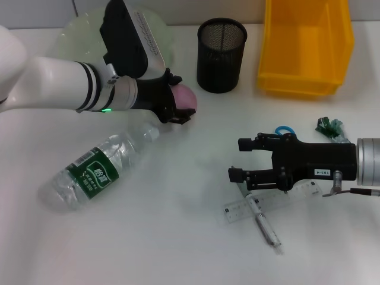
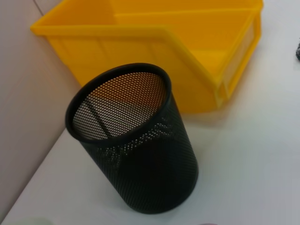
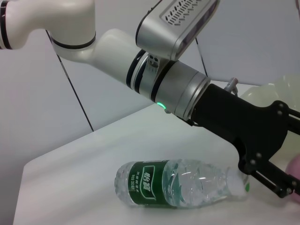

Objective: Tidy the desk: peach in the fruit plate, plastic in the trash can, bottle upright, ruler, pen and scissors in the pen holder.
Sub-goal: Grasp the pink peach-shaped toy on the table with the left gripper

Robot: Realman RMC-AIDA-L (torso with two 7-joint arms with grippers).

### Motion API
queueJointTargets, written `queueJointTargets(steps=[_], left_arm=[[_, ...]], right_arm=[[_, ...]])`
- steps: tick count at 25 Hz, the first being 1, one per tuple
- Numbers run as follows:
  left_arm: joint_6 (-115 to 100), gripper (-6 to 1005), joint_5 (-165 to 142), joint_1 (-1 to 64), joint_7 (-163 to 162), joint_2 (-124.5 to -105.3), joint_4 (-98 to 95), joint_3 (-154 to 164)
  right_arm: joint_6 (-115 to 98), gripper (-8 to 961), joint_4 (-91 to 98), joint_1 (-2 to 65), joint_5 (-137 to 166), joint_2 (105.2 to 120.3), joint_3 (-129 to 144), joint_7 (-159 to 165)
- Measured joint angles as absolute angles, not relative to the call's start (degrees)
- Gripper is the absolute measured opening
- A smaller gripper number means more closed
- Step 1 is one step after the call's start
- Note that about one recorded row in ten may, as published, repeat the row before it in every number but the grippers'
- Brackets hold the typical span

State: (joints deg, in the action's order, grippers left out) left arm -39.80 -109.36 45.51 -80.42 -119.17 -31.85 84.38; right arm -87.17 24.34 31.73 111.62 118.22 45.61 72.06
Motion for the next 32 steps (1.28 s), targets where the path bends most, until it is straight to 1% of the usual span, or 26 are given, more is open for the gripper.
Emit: queueJointTargets(steps=[10,21,26,32], left_arm=[[-38.38,770,-109.38,45.54,-80.42,-119.18,-31.86,86.30],[-36.48,688,-109.14,45.52,-80.42,-119.18,-32.04,87.82],[-36.49,460,-109.34,45.56,-80.42,-119.17,-32.18,87.89],[-36.73,418,-109.38,45.58,-80.42,-119.18,-32.35,87.89]], right_arm=[[-87.18,823,24.34,31.69,111.62,118.21,45.61,72.06],[-87.10,823,24.34,31.64,111.62,118.21,45.61,72.06],[-87.09,823,24.35,31.64,111.62,118.21,45.61,72.06],[-87.09,823,24.35,31.64,111.60,118.21,45.55,72.07]])
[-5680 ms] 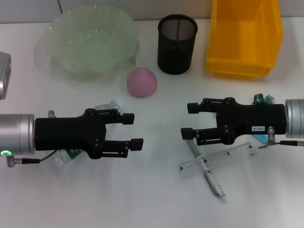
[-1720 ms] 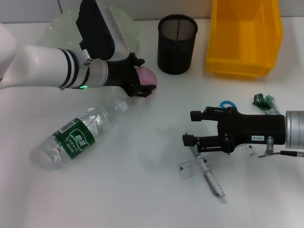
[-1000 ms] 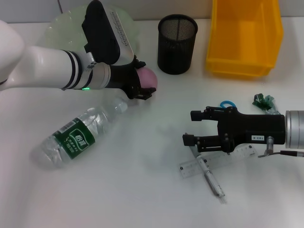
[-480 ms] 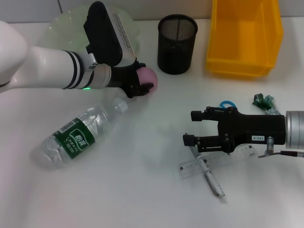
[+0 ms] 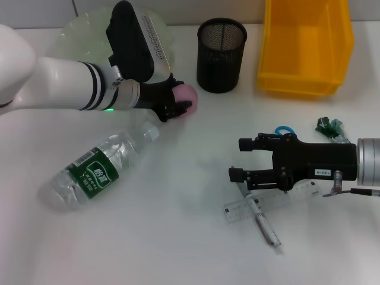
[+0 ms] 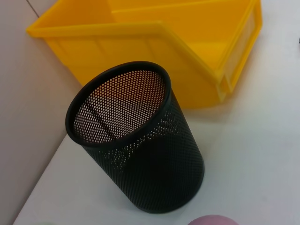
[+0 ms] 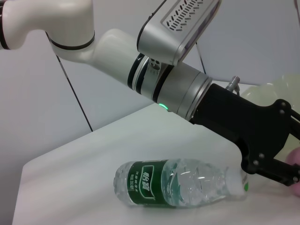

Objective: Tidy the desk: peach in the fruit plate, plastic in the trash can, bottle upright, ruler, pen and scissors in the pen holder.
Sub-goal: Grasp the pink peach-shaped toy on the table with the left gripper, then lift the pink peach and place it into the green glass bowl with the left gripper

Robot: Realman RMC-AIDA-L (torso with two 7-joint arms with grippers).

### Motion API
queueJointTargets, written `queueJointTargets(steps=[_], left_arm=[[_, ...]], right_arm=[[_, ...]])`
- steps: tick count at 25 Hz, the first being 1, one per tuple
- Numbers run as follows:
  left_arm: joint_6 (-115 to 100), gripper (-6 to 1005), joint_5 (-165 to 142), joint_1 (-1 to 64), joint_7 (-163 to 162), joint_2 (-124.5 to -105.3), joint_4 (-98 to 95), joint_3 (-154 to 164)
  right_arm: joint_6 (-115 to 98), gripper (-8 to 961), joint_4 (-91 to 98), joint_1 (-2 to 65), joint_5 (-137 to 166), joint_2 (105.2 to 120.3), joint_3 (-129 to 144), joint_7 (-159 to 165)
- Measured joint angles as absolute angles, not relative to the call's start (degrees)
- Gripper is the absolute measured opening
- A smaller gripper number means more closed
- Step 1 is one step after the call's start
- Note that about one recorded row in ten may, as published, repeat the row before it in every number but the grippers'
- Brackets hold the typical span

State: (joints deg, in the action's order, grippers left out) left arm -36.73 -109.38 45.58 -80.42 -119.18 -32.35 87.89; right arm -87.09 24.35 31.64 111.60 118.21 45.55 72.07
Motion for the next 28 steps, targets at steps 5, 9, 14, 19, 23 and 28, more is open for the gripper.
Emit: queueJointTargets(steps=[5,9,14,19,23,28], left_arm=[[-36.86,418,-109.42,45.61,-80.42,-119.17,-32.43,87.89],[-37.00,419,-109.43,45.62,-80.35,-119.17,-32.44,87.89],[-37.24,419,-109.42,45.62,-80.29,-119.18,-32.52,87.89],[-37.27,299,-109.42,45.62,-80.29,-119.18,-32.52,87.89],[-37.26,264,-109.42,45.62,-80.36,-119.18,-32.52,87.89],[-37.26,211,-109.42,45.62,-80.35,-119.18,-32.62,87.89]], right_arm=[[-87.10,823,24.35,31.64,111.56,118.21,45.44,72.06],[-87.10,823,24.34,31.64,111.53,118.21,45.34,72.06],[-87.10,823,24.34,31.64,111.53,118.21,45.35,72.06],[-87.10,824,24.34,31.64,111.53,118.21,45.35,72.06],[-87.10,824,24.35,31.64,111.53,118.21,45.35,72.06],[-87.10,824,24.34,31.64,111.53,118.21,45.35,72.06]])
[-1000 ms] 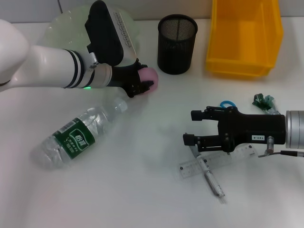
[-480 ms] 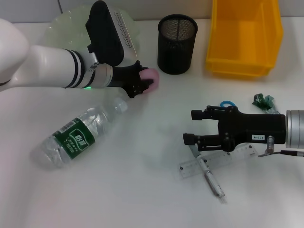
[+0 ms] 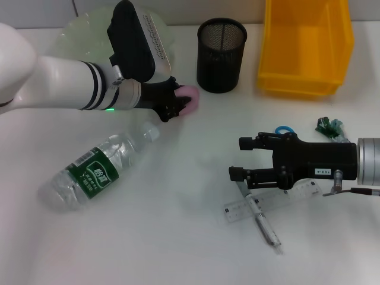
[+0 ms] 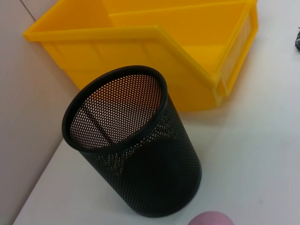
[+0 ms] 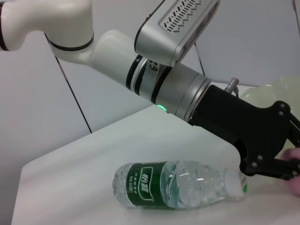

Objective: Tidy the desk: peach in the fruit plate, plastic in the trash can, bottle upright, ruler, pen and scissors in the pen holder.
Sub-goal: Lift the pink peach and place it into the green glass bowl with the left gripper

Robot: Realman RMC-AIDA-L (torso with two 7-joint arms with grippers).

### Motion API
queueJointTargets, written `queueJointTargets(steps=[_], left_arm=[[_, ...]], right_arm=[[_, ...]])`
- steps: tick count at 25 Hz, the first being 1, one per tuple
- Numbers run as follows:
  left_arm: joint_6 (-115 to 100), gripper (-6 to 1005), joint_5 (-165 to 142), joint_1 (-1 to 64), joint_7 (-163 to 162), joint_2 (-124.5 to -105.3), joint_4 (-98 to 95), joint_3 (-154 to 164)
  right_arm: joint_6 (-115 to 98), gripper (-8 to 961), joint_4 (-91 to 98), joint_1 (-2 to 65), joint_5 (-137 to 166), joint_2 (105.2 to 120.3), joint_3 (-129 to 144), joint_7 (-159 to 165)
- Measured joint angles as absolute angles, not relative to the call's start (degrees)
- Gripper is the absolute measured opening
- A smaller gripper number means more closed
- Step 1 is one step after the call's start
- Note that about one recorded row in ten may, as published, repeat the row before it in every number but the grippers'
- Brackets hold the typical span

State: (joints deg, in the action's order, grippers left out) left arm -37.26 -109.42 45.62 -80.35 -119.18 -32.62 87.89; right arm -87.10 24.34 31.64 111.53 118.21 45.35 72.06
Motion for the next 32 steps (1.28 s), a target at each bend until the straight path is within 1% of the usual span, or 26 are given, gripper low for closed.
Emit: queueJointTargets(steps=[13,18,32], left_arm=[[-37.26,163,-109.42,45.61,-80.33,-119.18,-33.10,87.89],[-37.61,166,-109.34,45.61,-80.35,-119.18,-33.25,87.82],[-51.30,172,-108.90,44.30,-81.04,-118.64,-36.66,75.61]], right_arm=[[-87.10,823,24.34,31.64,111.53,118.21,45.21,72.07],[-87.07,823,24.34,31.64,111.53,118.21,45.16,72.06],[-87.01,823,24.34,31.64,111.54,118.21,45.35,72.02]])
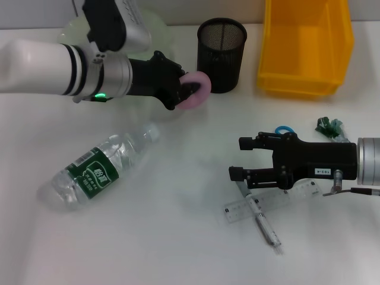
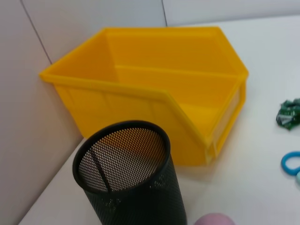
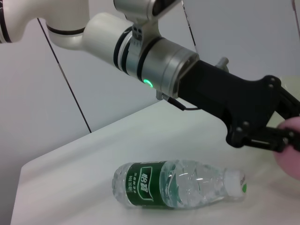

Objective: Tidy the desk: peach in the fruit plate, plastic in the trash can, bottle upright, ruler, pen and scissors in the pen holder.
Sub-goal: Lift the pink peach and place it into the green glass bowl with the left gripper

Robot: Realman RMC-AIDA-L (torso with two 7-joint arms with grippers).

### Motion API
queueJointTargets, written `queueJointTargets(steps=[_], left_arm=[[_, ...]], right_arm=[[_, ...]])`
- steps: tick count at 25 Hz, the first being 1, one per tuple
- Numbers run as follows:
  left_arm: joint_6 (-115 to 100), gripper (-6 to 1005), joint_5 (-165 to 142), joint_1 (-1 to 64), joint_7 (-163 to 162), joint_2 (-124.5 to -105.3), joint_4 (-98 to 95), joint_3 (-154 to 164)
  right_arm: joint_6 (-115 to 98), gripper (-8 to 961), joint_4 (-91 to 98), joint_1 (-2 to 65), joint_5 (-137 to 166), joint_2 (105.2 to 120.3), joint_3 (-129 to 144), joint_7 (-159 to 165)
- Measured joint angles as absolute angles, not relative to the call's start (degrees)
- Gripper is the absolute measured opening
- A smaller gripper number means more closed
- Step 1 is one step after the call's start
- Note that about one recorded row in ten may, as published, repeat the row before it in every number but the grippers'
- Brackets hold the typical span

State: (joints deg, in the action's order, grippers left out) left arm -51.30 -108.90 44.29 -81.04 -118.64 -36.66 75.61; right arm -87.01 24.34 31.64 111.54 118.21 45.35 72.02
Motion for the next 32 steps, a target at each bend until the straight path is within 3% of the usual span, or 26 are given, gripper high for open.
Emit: queueJointTargets(steps=[32], left_arm=[[-69.11,186,-108.94,42.10,-85.19,-116.74,-37.94,58.16]], right_arm=[[-83.54,823,24.92,28.70,108.59,119.00,42.48,64.14]])
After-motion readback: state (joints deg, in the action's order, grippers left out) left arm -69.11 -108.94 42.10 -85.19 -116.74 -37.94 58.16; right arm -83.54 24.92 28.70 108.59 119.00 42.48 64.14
